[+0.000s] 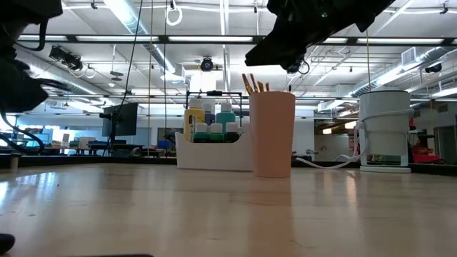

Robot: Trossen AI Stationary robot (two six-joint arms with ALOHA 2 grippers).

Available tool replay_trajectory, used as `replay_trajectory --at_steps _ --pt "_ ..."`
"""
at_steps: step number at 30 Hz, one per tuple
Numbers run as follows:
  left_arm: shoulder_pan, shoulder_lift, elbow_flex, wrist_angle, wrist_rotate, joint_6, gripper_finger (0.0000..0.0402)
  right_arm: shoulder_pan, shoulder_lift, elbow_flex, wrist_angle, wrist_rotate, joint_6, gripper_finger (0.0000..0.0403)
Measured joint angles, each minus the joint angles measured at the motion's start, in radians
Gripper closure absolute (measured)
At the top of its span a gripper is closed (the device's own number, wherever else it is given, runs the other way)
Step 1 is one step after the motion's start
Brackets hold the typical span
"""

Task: Pick & Place Paint Supplies
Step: Put the black paint brush into the orange cup

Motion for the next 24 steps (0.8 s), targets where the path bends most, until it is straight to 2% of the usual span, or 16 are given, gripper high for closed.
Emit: replay_trajectory --at_steps 2,9,24 --pt "-0.003 0.020 -0.001 -0.008 0.026 -0.021 0.0280 0.000 0.000 0.000 0.000 -0.003 0.000 0.0267" --pt "-0.038 0.059 -0.004 -0.016 -0.033 -0.048 0.0287 0.000 0.000 0.000 -0.001 -0.008 0.001 0.0268" --pt "-0.197 0.063 -0.071 0.050 0.029 -0.193 0.0287 0.000 0.000 0.000 0.007 -0.009 -0.021 0.0268"
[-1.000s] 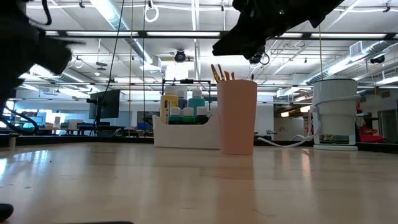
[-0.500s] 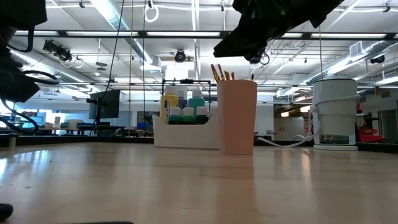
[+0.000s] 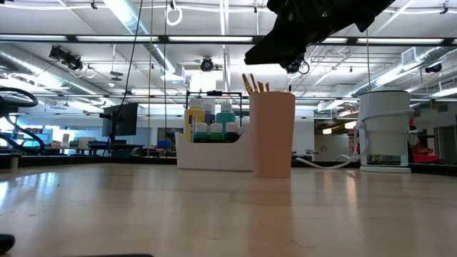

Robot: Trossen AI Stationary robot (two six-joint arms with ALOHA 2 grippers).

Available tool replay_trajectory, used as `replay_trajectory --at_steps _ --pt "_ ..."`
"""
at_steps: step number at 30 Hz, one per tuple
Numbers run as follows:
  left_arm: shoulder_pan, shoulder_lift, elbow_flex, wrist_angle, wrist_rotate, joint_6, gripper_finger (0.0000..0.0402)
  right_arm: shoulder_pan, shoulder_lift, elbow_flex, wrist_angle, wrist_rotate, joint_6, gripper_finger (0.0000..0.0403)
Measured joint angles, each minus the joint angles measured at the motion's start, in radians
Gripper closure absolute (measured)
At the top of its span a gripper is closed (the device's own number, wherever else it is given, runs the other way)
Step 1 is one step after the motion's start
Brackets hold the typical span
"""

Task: Pick & Place Paint Supplies
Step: Put the black paint brush into the orange cup

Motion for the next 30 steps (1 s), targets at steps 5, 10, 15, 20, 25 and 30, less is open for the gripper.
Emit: replay_trajectory --at_steps 5,10,15,20,25,30 --pt "-0.029 0.000 0.000 0.048 -0.007 -0.015 0.0287 0.000 0.000 0.000 0.006 0.000 -0.024 0.0268" --pt "-0.042 0.000 0.000 0.059 -0.050 -0.042 0.0287 0.000 0.000 0.000 0.029 0.000 -0.054 0.0268" --pt "-0.054 -0.001 0.000 0.079 -0.097 0.025 0.0297 0.000 0.000 0.000 0.055 0.000 -0.061 0.0268" --pt "-0.090 0.007 0.000 0.083 -0.107 0.069 0.0343 0.000 0.000 0.000 0.056 0.000 -0.078 0.0268" --pt "-0.125 0.006 -0.012 0.089 -0.159 0.073 0.0393 0.000 0.000 0.000 0.058 0.000 -0.079 0.0268" --pt "-0.129 0.007 -0.009 0.090 -0.206 0.074 0.0396 0.000 0.000 0.000 0.064 0.000 -0.079 0.0268"
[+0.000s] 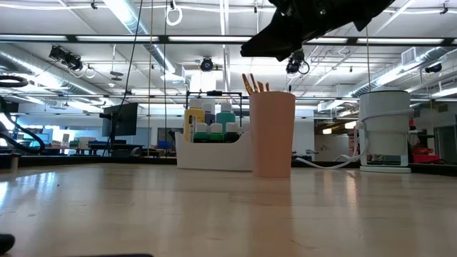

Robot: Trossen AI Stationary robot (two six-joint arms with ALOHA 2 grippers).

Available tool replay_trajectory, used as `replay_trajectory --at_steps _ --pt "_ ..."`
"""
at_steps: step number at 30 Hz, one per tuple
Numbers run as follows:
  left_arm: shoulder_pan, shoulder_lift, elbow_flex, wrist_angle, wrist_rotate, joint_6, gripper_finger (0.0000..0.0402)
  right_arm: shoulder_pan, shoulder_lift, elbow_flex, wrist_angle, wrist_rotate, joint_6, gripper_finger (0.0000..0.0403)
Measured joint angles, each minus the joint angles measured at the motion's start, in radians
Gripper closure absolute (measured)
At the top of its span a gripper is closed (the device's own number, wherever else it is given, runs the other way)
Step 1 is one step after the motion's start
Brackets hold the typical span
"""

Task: Pick & Place Paint Supplies
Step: Put the black paint brush into the orange cup

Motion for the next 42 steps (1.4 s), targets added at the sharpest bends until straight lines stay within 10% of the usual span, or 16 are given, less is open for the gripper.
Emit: replay_trajectory --at_steps 27,35,42 --pt "0.122 0.004 0.403 0.158 -1.213 1.057 0.0398 0.000 0.000 0.000 0.098 -0.002 0.054 0.0268" --pt "0.226 0.004 0.430 0.644 -1.310 1.592 0.0398 -0.001 0.034 -0.001 0.258 -0.140 0.158 0.0268" --pt "0.350 0.004 0.430 0.861 -1.102 1.797 0.0398 0.001 0.144 -0.001 0.512 -0.266 0.203 0.0268"
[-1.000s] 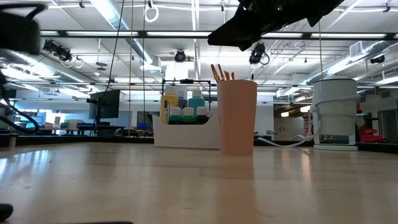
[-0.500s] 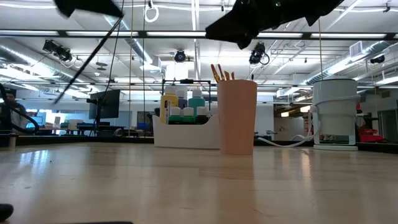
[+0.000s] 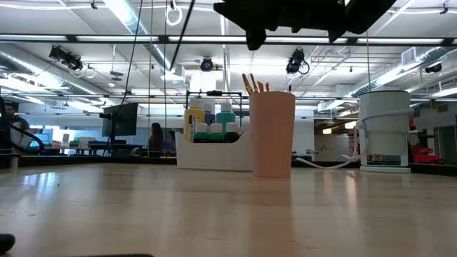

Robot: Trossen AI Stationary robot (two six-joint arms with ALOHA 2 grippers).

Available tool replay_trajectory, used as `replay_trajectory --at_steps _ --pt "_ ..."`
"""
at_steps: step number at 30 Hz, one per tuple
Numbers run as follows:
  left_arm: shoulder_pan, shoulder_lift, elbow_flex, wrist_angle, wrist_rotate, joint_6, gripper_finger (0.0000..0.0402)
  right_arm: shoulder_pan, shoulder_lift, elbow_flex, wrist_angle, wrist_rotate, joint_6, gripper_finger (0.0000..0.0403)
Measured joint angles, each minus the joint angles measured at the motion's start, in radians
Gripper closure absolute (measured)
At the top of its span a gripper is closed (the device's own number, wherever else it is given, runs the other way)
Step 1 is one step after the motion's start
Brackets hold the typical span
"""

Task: Pick & Place Paint Supplies
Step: Put the black paint brush into the orange cup

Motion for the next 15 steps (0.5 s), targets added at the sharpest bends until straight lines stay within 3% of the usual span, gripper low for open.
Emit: replay_trajectory --at_steps 15 --pt "0.187 0.003 0.000 0.083 0.259 0.055 0.0399 -0.001 0.021 0.000 0.088 0.002 -0.009 0.0268"
